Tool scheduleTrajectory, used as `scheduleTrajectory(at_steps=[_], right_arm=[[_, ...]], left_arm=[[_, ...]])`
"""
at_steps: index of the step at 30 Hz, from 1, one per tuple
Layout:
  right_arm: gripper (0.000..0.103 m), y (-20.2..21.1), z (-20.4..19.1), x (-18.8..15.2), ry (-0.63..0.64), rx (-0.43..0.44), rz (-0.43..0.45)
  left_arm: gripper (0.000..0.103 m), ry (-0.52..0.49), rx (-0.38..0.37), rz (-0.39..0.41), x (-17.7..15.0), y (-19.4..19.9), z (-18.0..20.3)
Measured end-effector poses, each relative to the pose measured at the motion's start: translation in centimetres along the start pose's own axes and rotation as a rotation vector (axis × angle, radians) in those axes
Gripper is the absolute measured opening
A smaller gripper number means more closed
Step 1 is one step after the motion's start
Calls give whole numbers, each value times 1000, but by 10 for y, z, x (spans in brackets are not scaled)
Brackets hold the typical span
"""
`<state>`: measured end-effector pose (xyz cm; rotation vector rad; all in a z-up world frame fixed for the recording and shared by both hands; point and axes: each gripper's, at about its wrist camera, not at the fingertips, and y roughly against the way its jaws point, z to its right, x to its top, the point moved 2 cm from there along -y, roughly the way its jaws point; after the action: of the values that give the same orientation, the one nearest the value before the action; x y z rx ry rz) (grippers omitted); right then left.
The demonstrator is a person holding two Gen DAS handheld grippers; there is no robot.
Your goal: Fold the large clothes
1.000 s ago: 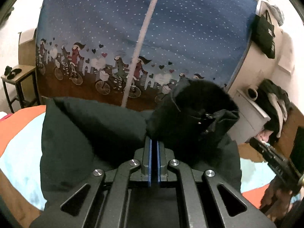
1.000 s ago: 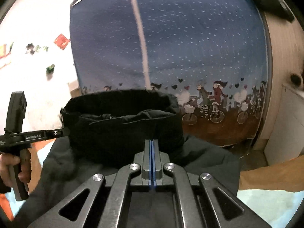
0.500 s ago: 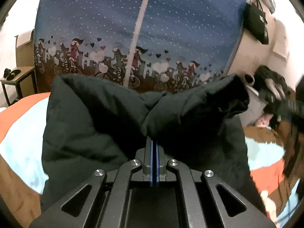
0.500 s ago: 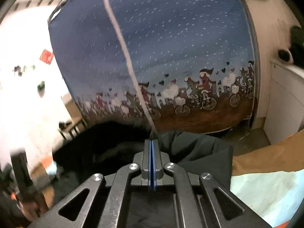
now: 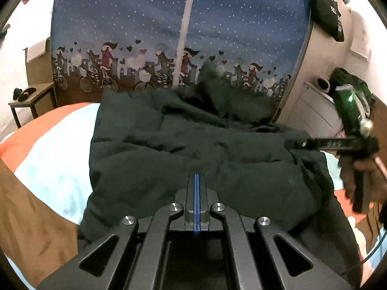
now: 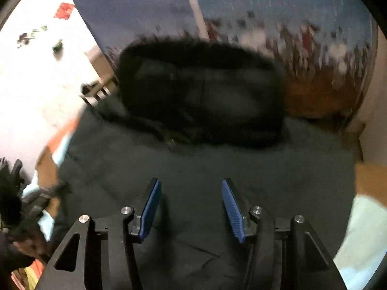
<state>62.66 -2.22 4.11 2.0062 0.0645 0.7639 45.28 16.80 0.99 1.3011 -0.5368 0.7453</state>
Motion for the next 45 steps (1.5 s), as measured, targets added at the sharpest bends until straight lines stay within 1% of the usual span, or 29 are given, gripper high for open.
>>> scheduleTrajectory(at_steps=[3, 7, 8, 9, 10, 12, 13, 16, 17, 19, 20, 21, 23, 25, 26, 27, 28, 30, 31, 32, 33, 34, 35, 36, 38, 41, 42, 43, 45], right_arm=[[50, -4, 9, -1, -55, 28, 20], [51, -2, 15, 0, -69, 37, 64], [56, -2, 19, 3, -75, 27, 77], [63, -3, 21, 6, -78, 15, 90], [65, -3, 25, 11, -83, -7, 120], [75, -5, 33, 23, -103, -45, 161], [77, -10, 40, 31, -124, -60, 177], [78, -26, 60, 52, -198, -72, 200], [78, -33, 65, 60, -221, -74, 194], [78, -51, 72, 78, -238, -83, 157], [78, -56, 73, 84, -231, -94, 148], [78, -64, 75, 91, -221, -122, 134], [78, -79, 77, 97, -207, -155, 97], [78, -93, 80, 96, -199, -165, 86], [78, -99, 82, 93, -204, -167, 89], [77, -104, 84, 90, -208, -156, 93], [72, -107, 85, 86, -208, -145, 96], [35, -108, 90, 80, -218, -157, 126], [28, -107, 94, 78, -235, -140, 139], [17, -106, 95, 76, -246, -120, 145], [11, -105, 97, 75, -254, -103, 151], [10, -102, 96, 74, -254, -96, 162], [7, -99, 94, 73, -248, -93, 171], [5, -96, 92, 73, -240, -90, 178], [5, -86, 89, 70, -238, -77, 194], [4, -61, 84, 65, -221, -34, 244], [4, -51, 82, 63, -195, -22, 265], [4, -39, 77, 60, -161, -12, 283], [4, -17, 66, 50, -102, 19, 321]], left_arm=[[0, -15, 18, -28, 4, -10, 2], [0, 41, 5, -49, 15, -31, -1], [0, 55, 0, -48, 20, -34, -3], [0, 72, -9, -44, 27, -41, -3], [0, 78, -10, -45, 35, -48, -3], [0, 82, 6, -54, 50, -63, -3], [0, 86, 18, -66, 60, -75, -3], [0, 106, 59, -112, 89, -114, -5], [1, 121, 52, -129, 98, -126, -7], [6, 150, 66, -164, 113, -148, -11], [17, 159, 69, -176, 122, -159, -13], [35, 160, 74, -180, 127, -166, -14], [53, 155, 113, -162, 141, -179, -17], [54, 160, 134, -132, 148, -187, -19], [54, 173, 137, -134, 150, -194, -20], [54, 179, 142, -143, 150, -199, -20], [54, 186, 156, -160, 149, -206, -21], [54, 192, 162, -184, 146, -218, -20], [54, 189, 156, -184, 146, -222, -18], [53, 181, 151, -178, 145, -224, -16], [48, 166, 147, -166, 145, -225, -15], [38, 163, 146, -149, 145, -224, -13], [19, 163, 162, -141, 146, -224, -14], [12, 179, 167, -149, 146, -224, -16], [7, 207, 134, -120, 146, -216, -19], [4, 180, 95, -44, 147, -190, -13], [4, 171, 86, -30, 148, -183, -10], [4, 167, 66, -2, 146, -168, -8], [3, 161, 34, 32, 143, -144, -3]])
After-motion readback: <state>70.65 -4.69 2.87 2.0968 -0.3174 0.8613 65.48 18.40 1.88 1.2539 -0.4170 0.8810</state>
